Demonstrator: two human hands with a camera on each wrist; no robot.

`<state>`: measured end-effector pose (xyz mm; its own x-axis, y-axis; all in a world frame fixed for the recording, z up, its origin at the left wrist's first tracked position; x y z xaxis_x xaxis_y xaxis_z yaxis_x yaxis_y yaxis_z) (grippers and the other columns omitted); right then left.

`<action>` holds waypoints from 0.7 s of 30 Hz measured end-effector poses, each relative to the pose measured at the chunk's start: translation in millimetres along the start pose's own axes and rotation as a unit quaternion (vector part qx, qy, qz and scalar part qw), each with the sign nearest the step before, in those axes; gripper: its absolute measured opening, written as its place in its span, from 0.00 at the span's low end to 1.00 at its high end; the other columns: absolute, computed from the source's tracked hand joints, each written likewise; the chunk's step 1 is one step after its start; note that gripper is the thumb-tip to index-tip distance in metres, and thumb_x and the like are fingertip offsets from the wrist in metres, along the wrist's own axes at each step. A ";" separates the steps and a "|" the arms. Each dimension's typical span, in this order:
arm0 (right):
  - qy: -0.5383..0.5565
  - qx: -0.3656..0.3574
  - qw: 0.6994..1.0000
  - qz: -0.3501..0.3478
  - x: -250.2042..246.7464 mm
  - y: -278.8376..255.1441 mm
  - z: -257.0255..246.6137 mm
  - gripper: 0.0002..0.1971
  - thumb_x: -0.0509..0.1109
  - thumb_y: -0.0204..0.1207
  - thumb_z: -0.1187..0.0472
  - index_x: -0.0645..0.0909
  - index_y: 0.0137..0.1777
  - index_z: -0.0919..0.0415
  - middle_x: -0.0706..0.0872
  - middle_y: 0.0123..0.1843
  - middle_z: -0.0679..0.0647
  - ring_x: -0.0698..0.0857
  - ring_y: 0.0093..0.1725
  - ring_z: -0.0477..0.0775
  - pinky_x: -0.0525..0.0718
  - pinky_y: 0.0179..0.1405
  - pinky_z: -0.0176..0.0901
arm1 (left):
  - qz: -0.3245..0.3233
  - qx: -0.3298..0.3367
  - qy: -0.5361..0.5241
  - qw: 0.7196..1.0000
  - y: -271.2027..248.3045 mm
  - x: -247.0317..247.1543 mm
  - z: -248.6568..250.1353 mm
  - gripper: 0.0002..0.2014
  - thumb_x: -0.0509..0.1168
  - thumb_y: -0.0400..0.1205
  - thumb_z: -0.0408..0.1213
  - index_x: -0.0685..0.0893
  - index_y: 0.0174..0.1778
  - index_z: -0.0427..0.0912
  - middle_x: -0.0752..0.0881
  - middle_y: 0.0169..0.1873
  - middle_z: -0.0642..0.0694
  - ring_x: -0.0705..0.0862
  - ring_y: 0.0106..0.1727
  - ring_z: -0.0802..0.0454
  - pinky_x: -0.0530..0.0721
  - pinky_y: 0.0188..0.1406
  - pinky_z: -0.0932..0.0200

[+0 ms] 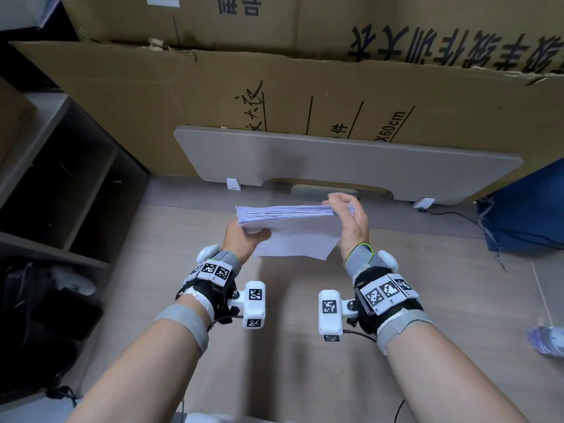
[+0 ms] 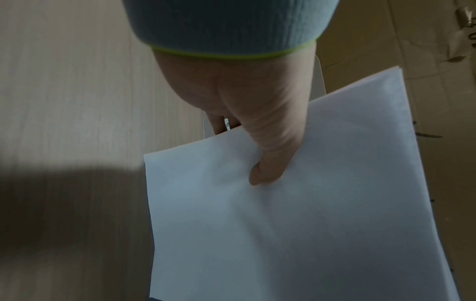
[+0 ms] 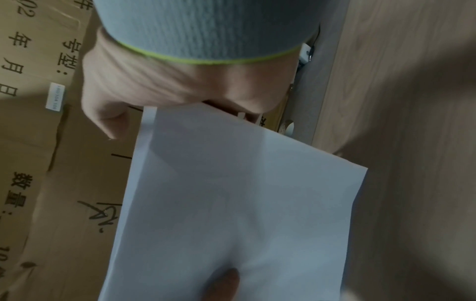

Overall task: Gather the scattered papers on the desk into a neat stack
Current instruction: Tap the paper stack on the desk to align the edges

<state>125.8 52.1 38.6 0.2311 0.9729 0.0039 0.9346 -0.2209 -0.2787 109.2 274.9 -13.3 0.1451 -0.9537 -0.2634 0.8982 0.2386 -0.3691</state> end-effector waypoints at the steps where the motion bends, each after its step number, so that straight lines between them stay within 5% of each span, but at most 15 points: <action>1: -0.007 -0.004 1.000 -0.003 -0.9 -0.1 1.3 0.14 0.75 0.66 0.46 0.85 0.49 0.48 0.89 0.53 0.51 0.85 0.59 0.64 0.78 0.67 0.66 | 0.002 0.000 0.000 1.000 0.1 0.0 0.1 0.17 0.77 0.73 0.26 0.86 0.58 0.38 0.89 0.48 0.46 0.85 0.45 0.52 0.82 0.41 0.69; 7: -0.014 -0.007 1.000 0.000 -2.9 -3.0 3.3 0.16 0.72 0.65 0.50 0.84 0.53 0.49 0.87 0.45 0.45 0.83 0.46 0.47 0.80 0.51 0.42 | 0.001 -0.001 -0.006 1.000 0.2 0.8 0.3 0.19 0.77 0.73 0.26 0.86 0.60 0.37 0.90 0.51 0.45 0.87 0.49 0.49 0.82 0.49 0.60; 12: -0.013 -0.011 1.000 0.004 -0.1 3.5 3.8 0.12 0.66 0.64 0.51 0.88 0.45 0.51 0.88 0.45 0.44 0.83 0.48 0.53 0.79 0.52 0.49 | 0.006 0.000 -0.004 1.000 -2.4 0.6 -0.3 0.15 0.76 0.74 0.25 0.87 0.55 0.39 0.89 0.46 0.45 0.85 0.44 0.51 0.82 0.40 0.67; 21: 0.007 0.020 1.000 0.018 0.1 2.7 4.2 0.14 0.61 0.68 0.58 0.90 0.39 0.52 0.86 0.34 0.44 0.82 0.40 0.52 0.77 0.46 0.46 | 0.014 0.005 0.007 1.000 -3.6 1.3 -1.0 0.12 0.76 0.72 0.26 0.88 0.48 0.43 0.89 0.43 0.44 0.85 0.43 0.47 0.83 0.46 0.54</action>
<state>127.2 51.9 33.8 0.2682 0.9634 0.0058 0.9144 -0.2526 -0.3164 105.8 273.0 -13.2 0.1646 -0.9442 -0.2852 0.8981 0.2630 -0.3525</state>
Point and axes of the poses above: each hand's wrist, its own y-axis towards the middle knuckle, its own x-axis out of the palm, z = x × y, the point moved 3 cm from there along y, towards the middle knuckle
